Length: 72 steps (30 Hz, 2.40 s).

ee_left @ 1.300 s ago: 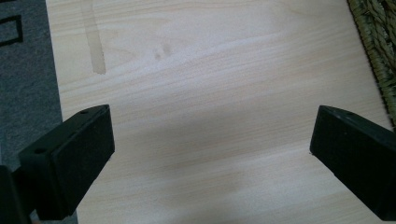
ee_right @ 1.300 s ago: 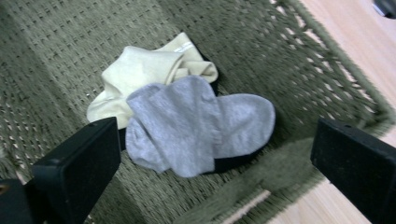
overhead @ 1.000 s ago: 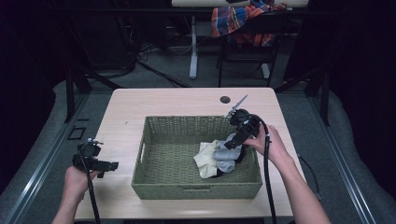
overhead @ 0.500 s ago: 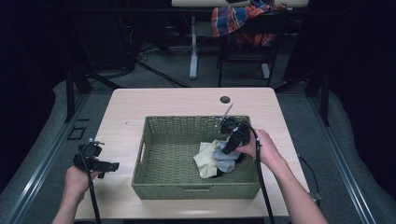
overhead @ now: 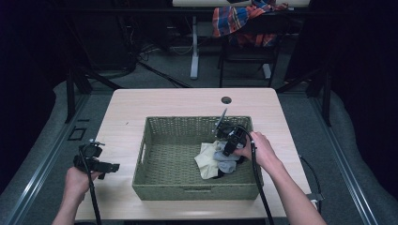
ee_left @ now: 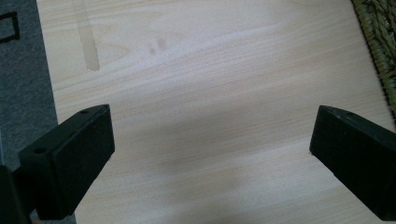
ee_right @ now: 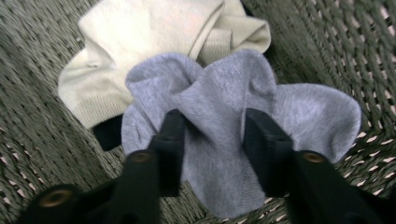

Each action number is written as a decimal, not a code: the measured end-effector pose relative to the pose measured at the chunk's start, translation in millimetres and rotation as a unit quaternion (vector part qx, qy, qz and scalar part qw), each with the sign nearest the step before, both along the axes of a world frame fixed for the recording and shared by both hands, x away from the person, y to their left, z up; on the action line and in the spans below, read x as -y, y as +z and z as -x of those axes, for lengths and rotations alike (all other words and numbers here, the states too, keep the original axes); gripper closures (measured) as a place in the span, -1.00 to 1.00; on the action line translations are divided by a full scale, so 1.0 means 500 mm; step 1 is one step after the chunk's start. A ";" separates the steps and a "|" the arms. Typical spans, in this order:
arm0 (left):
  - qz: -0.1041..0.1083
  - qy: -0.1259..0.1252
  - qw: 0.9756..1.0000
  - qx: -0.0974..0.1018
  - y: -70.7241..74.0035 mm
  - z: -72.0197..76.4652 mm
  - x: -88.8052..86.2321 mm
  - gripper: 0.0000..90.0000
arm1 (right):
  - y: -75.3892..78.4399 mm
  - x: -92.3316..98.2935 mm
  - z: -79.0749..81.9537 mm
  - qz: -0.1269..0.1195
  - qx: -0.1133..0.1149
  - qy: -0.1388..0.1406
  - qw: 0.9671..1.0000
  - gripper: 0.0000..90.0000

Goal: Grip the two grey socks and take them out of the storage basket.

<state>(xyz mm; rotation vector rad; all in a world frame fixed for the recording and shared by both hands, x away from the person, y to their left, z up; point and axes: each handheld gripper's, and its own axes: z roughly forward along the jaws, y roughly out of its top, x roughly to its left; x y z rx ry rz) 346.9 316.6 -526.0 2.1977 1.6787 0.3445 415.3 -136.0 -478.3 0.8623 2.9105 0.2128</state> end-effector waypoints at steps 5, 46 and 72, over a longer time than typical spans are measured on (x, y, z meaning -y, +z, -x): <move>0.000 0.003 1.000 -0.006 -0.003 -0.002 -0.002 -0.99 | -0.008 0.001 0.001 0.009 -0.012 0.001 1.000 0.83; -0.010 0.014 1.000 0.007 0.004 0.002 -0.004 -0.99 | 0.141 0.010 -0.008 -0.080 0.007 -0.007 0.997 0.92; -0.005 0.019 1.000 0.010 0.004 0.004 -0.010 -0.99 | 0.219 0.046 -0.017 -0.112 0.044 -0.029 0.992 0.92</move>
